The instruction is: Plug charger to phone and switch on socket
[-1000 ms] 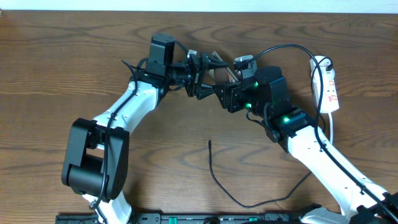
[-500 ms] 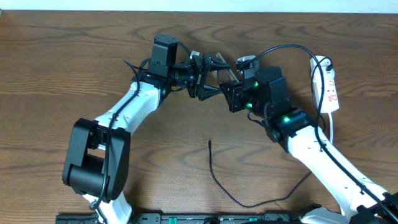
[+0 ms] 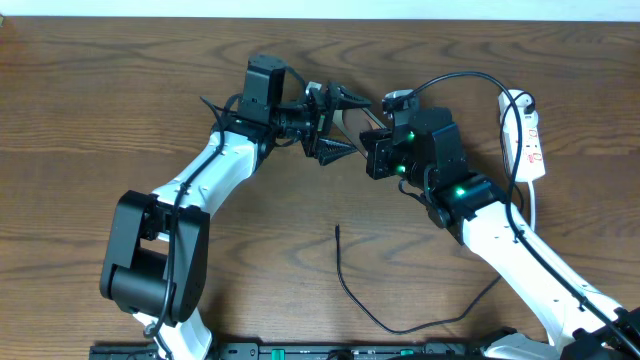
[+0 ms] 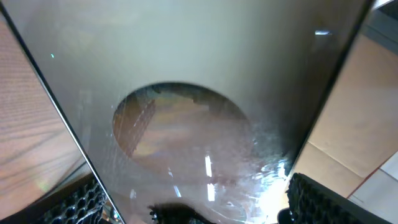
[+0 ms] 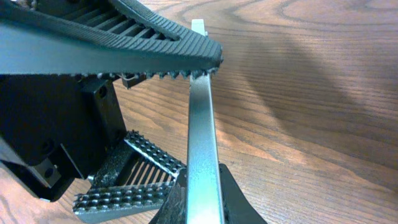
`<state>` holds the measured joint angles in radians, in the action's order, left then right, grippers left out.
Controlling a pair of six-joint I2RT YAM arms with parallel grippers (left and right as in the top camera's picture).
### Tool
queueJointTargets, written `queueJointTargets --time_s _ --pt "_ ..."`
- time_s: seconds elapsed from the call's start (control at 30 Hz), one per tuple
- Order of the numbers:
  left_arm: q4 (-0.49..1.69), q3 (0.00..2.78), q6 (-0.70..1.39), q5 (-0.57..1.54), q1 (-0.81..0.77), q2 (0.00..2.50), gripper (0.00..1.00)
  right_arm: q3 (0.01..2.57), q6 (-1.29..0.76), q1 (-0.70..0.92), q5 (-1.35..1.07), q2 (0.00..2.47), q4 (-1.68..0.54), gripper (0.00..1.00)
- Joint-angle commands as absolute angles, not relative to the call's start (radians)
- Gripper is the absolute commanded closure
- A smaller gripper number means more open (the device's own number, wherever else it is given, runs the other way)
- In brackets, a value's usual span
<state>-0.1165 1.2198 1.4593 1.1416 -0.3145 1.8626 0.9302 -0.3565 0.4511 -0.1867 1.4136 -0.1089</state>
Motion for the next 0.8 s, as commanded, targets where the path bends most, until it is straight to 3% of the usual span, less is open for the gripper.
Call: queueJointTargets --time_s 0.0,0.17,0.37,0.57,0.77 --pt "-0.125 1.233 1.452 1.212 -0.296 1.829 0.08 0.942 -0.375 0.437 -0.178 1.41 -0.089 0.99" --pt "-0.261 1.233 1.454 1.33 -0.242 1.829 0.08 0.943 -0.479 0.359 -0.174 1.41 -0.062 0.99" --pt "-0.386 1.233 1.454 1.388 -0.165 1.829 0.07 0.943 -0.921 0.236 -0.284 1.41 -0.025 0.99" --pt "-0.409 1.233 1.454 1.344 -0.106 1.829 0.07 0.943 -1.263 0.205 -0.527 1.41 0.16 0.99" --pt "-0.652 1.233 1.624 1.222 -0.101 1.829 0.07 0.943 -1.526 0.245 -0.586 1.41 0.284 0.99"
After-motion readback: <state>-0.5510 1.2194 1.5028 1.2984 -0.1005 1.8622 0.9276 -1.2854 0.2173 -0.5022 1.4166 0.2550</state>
